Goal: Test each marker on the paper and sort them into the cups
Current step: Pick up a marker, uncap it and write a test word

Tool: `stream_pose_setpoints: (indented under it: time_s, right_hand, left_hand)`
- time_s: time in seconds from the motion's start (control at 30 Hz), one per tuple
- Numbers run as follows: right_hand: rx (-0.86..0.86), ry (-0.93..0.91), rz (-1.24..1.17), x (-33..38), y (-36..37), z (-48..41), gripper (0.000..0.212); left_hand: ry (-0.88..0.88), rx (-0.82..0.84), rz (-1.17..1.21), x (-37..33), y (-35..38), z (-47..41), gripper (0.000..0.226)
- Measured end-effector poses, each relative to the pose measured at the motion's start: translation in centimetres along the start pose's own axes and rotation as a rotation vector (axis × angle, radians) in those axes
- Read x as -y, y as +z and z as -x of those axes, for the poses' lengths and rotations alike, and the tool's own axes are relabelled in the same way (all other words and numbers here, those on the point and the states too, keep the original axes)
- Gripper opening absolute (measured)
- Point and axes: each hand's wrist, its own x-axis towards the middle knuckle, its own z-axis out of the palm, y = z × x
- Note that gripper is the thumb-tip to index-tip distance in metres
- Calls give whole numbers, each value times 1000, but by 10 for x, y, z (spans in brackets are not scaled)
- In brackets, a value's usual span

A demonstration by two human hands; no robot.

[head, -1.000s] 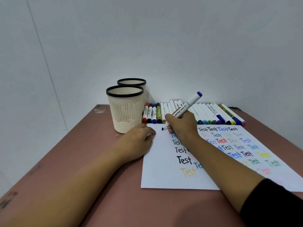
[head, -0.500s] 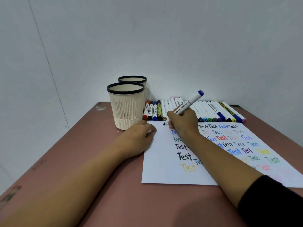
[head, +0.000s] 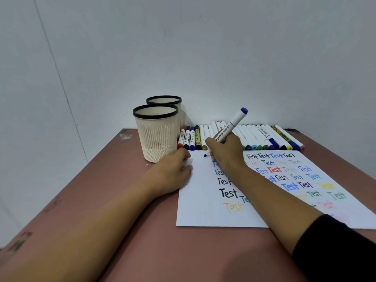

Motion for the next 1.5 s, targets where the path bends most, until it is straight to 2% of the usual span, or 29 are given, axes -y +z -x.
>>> stream_pose_setpoints:
  time_s: [0.17, 0.3, 0.43, 0.67, 0.83, 1.03, 1.37, 1.5]
  right_hand:
    - [-13, 25, -28, -1, -2, -2, 14]
    - [6, 138, -261, 1, -6, -6, 6]
    - [33, 209, -420, 6, -12, -9, 12]
    - [170, 220, -421, 15, -19, -7, 19]
    - [276, 169, -406, 23, -21, -1, 23]
    - [384, 138, -422, 24, -16, 5, 27]
    - [370, 154, -410, 26, -16, 8, 26]
    - [422, 123, -407, 26, -15, 10, 26]
  left_hand:
    - [-63, 45, 40, -4, -4, 3, 29]
    - [-29, 36, 3, -2, -5, 3, 24]
    - [35, 25, -46, 3, -5, 2, 29]
    - [61, -33, -43, -2, -8, 7, 34]
    - [12, -174, 171, -6, -11, 7, 31]
    - [48, -267, 255, -7, -9, 7, 32]
    - [153, -373, 249, -9, -9, 7, 32]
    - [160, -420, 223, -8, -8, 5, 30]
